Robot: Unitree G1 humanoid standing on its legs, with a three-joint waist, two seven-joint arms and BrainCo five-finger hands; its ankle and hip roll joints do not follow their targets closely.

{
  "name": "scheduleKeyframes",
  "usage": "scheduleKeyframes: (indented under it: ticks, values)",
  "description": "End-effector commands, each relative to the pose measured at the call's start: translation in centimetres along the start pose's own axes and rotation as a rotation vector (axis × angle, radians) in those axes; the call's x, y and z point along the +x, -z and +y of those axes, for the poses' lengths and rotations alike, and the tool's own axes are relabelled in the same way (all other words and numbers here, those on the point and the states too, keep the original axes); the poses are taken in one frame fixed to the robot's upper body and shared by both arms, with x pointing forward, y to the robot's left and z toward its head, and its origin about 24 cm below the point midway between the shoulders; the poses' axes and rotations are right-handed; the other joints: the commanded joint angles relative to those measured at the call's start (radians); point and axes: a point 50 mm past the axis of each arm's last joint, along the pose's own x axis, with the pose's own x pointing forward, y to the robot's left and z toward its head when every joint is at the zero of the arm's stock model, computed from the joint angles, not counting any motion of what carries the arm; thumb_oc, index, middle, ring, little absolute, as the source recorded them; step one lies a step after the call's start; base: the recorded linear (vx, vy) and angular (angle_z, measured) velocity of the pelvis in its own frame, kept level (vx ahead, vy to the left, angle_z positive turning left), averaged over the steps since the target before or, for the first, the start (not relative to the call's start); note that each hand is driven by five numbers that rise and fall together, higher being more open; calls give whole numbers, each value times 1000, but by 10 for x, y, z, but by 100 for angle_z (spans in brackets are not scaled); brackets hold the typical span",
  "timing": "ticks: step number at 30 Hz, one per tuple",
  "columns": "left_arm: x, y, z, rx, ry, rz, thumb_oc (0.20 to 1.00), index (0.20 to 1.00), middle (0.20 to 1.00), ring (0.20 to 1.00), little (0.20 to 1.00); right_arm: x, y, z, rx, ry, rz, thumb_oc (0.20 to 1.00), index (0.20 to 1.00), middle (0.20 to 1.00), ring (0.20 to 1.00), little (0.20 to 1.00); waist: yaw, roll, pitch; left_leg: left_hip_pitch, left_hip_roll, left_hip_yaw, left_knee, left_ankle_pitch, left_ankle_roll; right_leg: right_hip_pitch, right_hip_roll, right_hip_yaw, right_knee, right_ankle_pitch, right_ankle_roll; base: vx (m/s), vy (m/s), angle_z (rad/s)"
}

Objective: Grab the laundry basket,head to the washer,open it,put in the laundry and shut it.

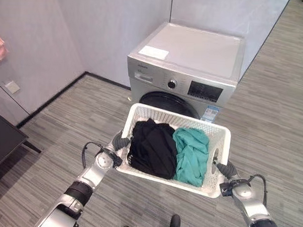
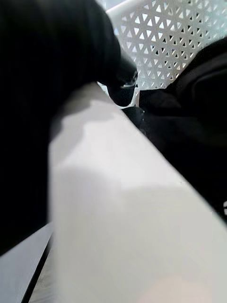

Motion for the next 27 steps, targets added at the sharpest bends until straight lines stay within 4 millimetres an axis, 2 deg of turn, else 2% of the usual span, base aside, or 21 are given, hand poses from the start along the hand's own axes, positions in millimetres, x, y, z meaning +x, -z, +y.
scheduleKeyframes:
  ticks: [1,2,3,4,5,7,10,12,13,15,18,22,24,27]
  values:
    - [17,-30,60,29,-209,-126,200,200,200,200,200,0,-43,-31,-53,9,-210,200,200,200,200,200,-1,-24,-36,-99,63,-32,171,-88,-31,33,-163,61,2,-53,143,-63,252,-26]
    - [17,-37,62,32,-213,-155,200,200,200,200,200,-1,-49,-32,-58,5,-235,200,200,200,200,200,-8,-36,-30,-108,38,-24,206,-122,-10,20,-187,82,2,-35,156,-29,155,-28]
    - [17,-38,62,32,-213,-155,200,200,200,200,200,-1,-49,-33,-58,5,-235,200,200,200,200,200,-6,-37,-30,-110,36,-22,210,-124,-8,19,-189,84,2,-35,158,-22,314,-39]
    - [18,-44,61,30,-210,-179,200,200,200,200,200,-2,-54,-35,-60,8,-252,200,200,200,200,200,-12,-46,-29,-109,8,-7,230,-154,15,14,-217,94,6,-20,170,4,179,-26]
    - [19,-44,61,30,-209,-179,200,200,200,200,200,-2,-54,-35,-60,8,-252,200,200,200,200,200,-11,-48,-29,-109,5,-5,233,-157,17,13,-220,96,6,-20,172,13,262,-17]
    - [21,-53,59,33,-196,-209,200,200,200,200,200,-4,-54,-35,-55,10,-260,200,200,200,200,200,-16,-53,-29,-95,-27,6,232,-174,39,2,-257,95,40,-12,177,10,233,-12]
    - [24,-64,55,51,-180,-237,200,200,200,200,200,-9,-54,-35,-51,10,-271,200,200,200,200,200,-25,-54,-17,-73,-58,1,220,-178,63,-22,-293,91,169,-17,164,4,251,-6]
    - [25,-68,54,59,-180,-249,200,200,200,200,200,-14,-56,-37,-42,13,-291,200,200,200,200,200,-37,-49,-4,-50,-71,-6,205,-172,77,-48,-279,95,265,-12,149,25,265,13]
    - [24,-72,57,52,-193,-262,200,200,200,200,200,-19,-63,-42,-53,21,-330,200,200,200,200,200,-43,-30,21,-15,-72,-3,191,-173,94,-90,-251,70,392,-41,131,-8,223,11]
    - [23,-74,62,57,-209,-273,200,200,200,200,200,-22,-65,-45,-59,25,-343,200,200,200,200,200,-45,-23,26,-5,-76,-1,178,-162,101,-104,-235,50,440,-52,120,6,180,0]
    - [14,-77,79,69,-255,-302,200,200,200,200,200,-35,-67,-60,-99,44,-362,200,200,200,200,200,-52,-12,22,37,-92,-4,122,-147,116,-122,-168,19,508,-90,108,73,157,-10]
    - [-5,-75,104,74,-323,-330,200,200,200,200,200,-46,-72,-77,-88,74,-387,200,200,200,200,200,-49,-12,-16,62,-96,-9,59,-129,115,-125,-70,20,427,-146,83,92,11,-10]
    - [-11,-82,117,79,-364,-371,200,200,200,200,200,-47,-80,-86,-92,86,-410,200,200,200,200,200,-52,-22,-37,71,-107,-22,35,-130,111,-142,-21,60,344,-134,88,100,-36,-23]
    - [-8,-92,121,75,-385,-401,200,200,200,200,200,-42,-91,-95,-120,108,-432,200,200,200,200,200,-57,-20,-41,82,-111,-33,21,-133,108,-164,1,102,283,-98,100,116,-42,4]
